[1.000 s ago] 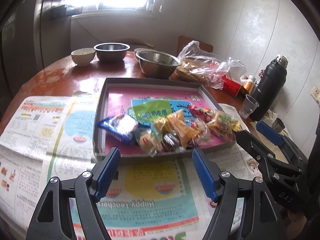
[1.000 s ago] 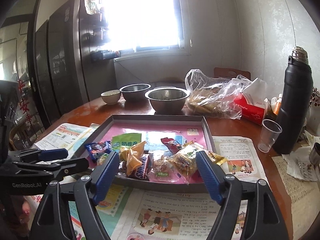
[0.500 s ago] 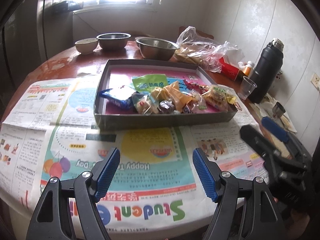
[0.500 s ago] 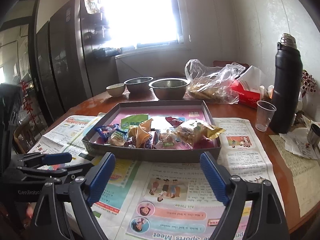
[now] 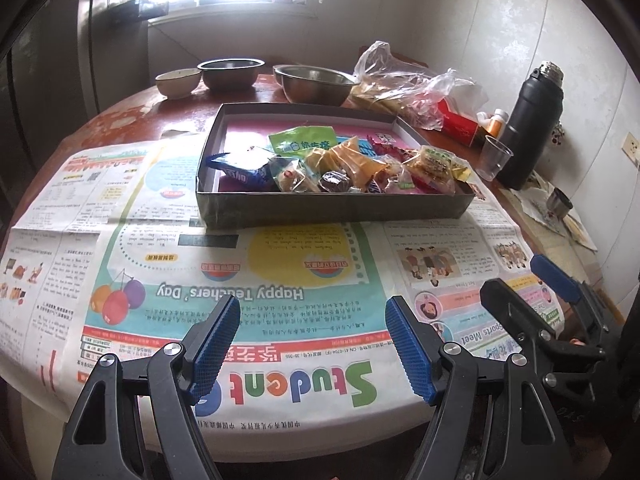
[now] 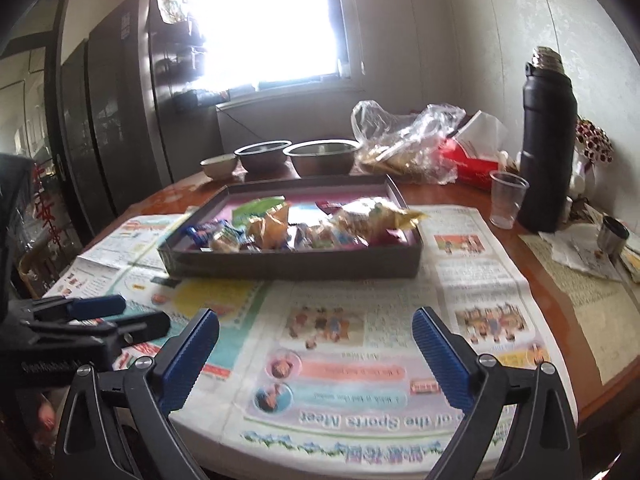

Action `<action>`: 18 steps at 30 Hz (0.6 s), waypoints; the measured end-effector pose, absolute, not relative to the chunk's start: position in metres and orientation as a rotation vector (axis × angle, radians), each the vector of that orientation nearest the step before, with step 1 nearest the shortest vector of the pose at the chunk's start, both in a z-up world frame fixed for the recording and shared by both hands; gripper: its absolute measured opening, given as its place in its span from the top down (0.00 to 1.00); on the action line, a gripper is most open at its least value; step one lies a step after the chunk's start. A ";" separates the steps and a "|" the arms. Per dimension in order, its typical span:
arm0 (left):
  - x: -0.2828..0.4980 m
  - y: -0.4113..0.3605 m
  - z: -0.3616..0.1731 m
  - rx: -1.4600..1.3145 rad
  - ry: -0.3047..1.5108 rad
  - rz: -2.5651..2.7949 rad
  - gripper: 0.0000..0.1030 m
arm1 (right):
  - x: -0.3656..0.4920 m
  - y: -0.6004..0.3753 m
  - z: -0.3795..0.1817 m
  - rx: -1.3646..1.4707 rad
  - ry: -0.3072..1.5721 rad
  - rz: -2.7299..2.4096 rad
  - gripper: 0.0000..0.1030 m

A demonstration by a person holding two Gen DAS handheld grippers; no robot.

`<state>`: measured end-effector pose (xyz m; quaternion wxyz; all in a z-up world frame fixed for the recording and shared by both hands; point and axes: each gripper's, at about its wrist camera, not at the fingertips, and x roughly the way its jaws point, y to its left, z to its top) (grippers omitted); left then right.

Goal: Organize snacks

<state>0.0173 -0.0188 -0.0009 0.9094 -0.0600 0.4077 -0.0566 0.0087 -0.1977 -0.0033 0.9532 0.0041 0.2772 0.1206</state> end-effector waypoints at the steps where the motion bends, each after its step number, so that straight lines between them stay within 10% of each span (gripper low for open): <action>1: 0.017 -0.018 -0.001 -0.125 0.840 -0.118 0.26 | 0.008 -0.198 -0.005 0.009 0.570 0.240 0.05; 18: 0.014 -0.020 0.000 -0.118 0.838 -0.131 0.26 | 0.005 -0.195 0.000 0.001 0.555 0.225 0.04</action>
